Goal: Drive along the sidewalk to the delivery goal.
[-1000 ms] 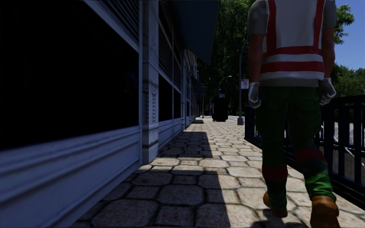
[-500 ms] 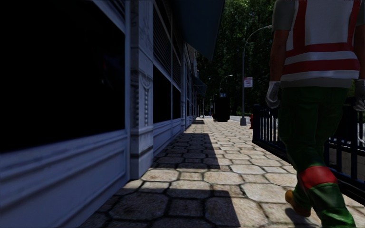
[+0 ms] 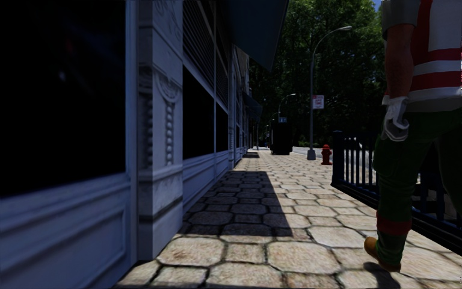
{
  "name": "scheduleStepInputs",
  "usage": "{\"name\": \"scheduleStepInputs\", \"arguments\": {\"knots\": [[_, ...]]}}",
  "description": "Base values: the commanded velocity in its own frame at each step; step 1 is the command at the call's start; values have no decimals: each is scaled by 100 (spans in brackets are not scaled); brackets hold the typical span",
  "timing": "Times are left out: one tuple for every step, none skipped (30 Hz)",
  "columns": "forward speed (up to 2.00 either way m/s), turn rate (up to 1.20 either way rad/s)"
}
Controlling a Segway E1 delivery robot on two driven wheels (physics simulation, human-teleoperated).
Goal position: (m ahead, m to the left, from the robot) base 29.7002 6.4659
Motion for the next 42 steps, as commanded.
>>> {"name": "scheduleStepInputs", "arguments": {"knots": [[125, -22], [125, -22], [125, -22], [125, -22], [125, -22], [125, -22], [125, -22], [125, -22], [125, -22], [125, -27], [125, -27], [125, -35], [125, -38], [125, -35], [125, -11], [125, -11], [125, 0], [125, 0], [125, 0], [125, 0], [125, 0], [125, 0], [125, 0], [125, 0], [125, 0], [124, 0], [124, 0], [124, 0], [120, 0], [120, 0], [116, 0], [113, 0], [109, 0], [109, 0], [104, 0], [99, 0], [98, 0], [98, 0], [97, 0], [96, -8], [96, -11], [96, -12]]}}
